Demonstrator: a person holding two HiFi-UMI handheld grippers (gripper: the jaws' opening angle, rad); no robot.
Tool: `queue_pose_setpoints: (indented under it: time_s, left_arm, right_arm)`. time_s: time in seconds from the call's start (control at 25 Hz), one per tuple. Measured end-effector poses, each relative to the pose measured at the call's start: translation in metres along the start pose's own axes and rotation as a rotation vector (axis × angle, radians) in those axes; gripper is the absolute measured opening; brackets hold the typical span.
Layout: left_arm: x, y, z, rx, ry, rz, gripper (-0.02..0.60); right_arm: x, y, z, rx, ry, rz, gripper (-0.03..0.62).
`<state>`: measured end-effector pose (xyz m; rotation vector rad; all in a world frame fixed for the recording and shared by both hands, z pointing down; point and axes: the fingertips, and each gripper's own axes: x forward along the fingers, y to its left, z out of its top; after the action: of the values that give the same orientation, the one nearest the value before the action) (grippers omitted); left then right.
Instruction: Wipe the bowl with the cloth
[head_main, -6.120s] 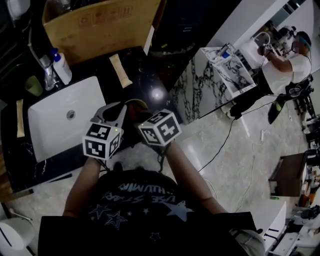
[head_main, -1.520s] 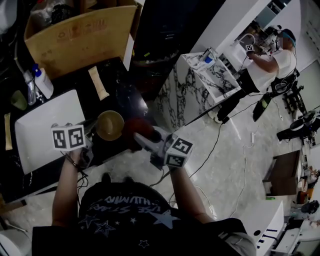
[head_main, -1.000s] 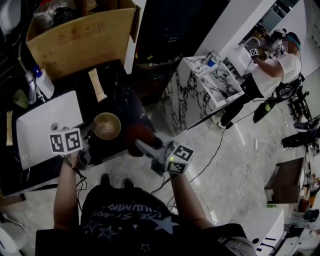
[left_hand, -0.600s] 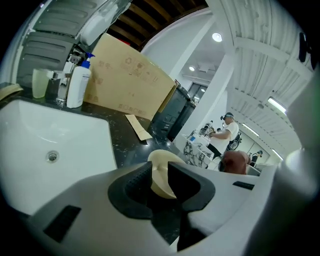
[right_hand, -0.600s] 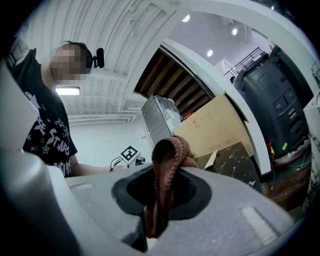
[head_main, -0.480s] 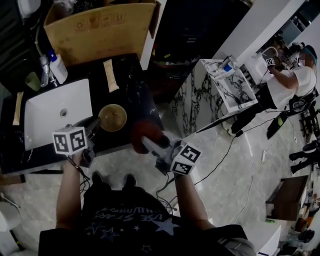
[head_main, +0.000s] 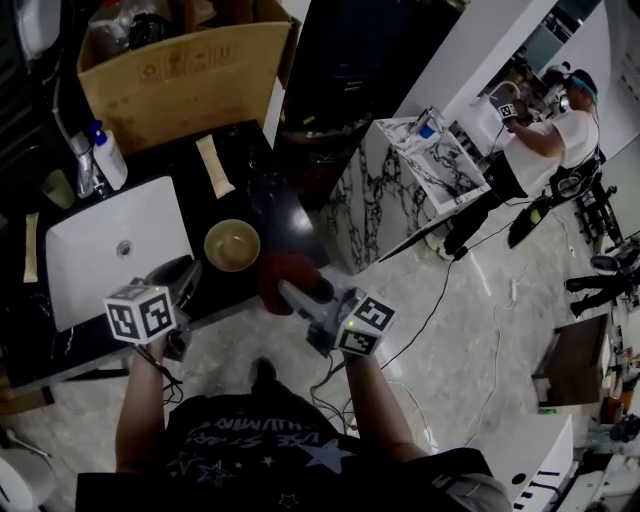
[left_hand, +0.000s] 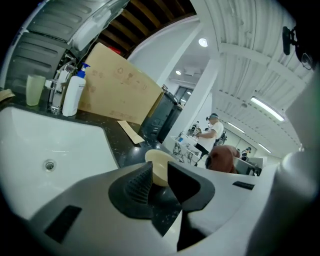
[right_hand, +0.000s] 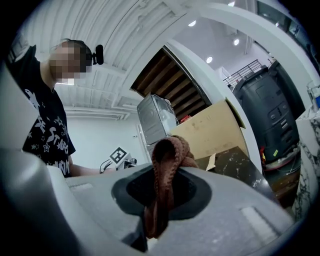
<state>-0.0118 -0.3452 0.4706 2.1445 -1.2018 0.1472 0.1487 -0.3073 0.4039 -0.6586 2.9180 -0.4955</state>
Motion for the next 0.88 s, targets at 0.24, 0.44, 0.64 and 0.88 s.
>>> queue_pose_setpoints:
  time_s: [0.24, 0.44, 0.64, 0.88]
  left_arm:
    - [-0.045, 0.004, -0.024, 0.019, 0.044, -0.111, 0.075]
    - [-0.090, 0.007, -0.044, 0.062, 0.065, -0.196, 0.075]
    - [-0.134, 0.020, -0.064, 0.098, 0.091, -0.236, 0.074]
    - [-0.186, 0.030, -0.091, 0.104, 0.113, -0.300, 0.018]
  right_arm:
    - [0.027, 0.049, -0.015, 0.009, -0.025, -0.097, 0.052]
    - [0.044, 0.096, -0.031, -0.003, -0.042, -0.159, 0.052]
    - [0.052, 0.132, -0.050, -0.008, -0.061, -0.260, 0.052]
    - [0.061, 0.191, -0.085, 0.026, -0.053, -0.339, 0.053]
